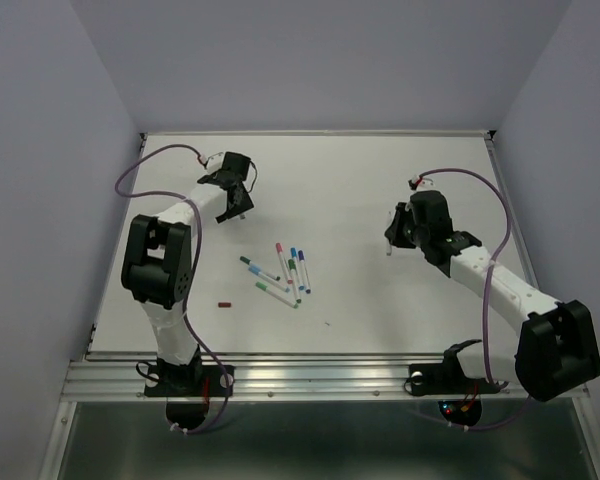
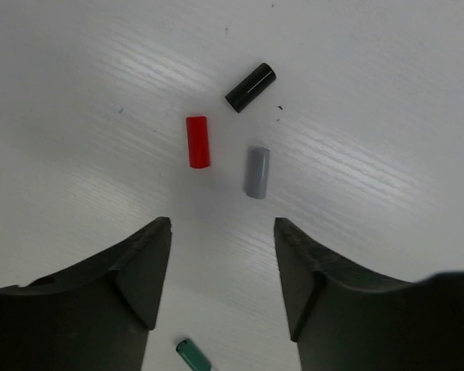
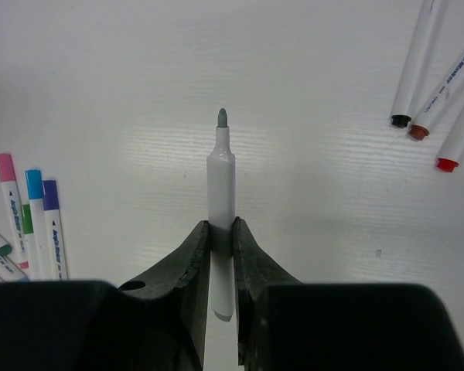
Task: Open the pen caps
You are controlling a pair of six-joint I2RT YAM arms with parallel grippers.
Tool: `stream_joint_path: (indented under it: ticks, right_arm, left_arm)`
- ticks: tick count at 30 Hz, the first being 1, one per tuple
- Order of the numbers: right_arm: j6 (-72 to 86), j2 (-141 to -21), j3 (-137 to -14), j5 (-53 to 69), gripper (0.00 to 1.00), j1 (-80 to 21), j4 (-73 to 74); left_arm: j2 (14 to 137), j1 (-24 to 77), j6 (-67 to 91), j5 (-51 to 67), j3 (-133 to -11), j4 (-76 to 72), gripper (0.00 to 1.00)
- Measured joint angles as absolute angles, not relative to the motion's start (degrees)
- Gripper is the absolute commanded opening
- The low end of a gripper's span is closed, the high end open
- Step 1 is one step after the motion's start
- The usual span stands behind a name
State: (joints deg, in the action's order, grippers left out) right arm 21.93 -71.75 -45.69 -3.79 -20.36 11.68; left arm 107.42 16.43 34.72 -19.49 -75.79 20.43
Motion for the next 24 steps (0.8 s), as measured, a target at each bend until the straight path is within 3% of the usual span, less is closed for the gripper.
stream_joint_path:
  ticks: [5, 6, 9, 15, 24]
  right_arm:
    - [21.8, -71.3, -45.7, -5.5, 0.01, -18.7, 12.1]
    - [21.8, -71.3, -45.7, -6.0, 0.01, -18.2, 12.1]
    - [21.9, -71.4, -45.7, -7.0, 0.01, -16.4, 12.2]
    - [22.0, -76.4, -45.7, -11.4, 0.01, -11.5, 12.2]
    - [22.3, -85.2, -48.8, -16.6, 0.04, -3.0, 13.0]
  left_arm:
    - [98.5, 16.4, 33.2, -15.4, -74.1, 18.5, 0.86]
    - [96.0, 16.4, 32.9, -14.2, -73.4, 17.3, 0.93]
    - [87.2, 16.4, 31.8, -10.1, -70.6, 13.5, 0.99]
    - [71.7, 16.4, 30.4, -3.6, -61.6, 5.9, 0.99]
    - [66.6, 16.4, 30.2, -1.3, -55.8, 2.8, 0.99]
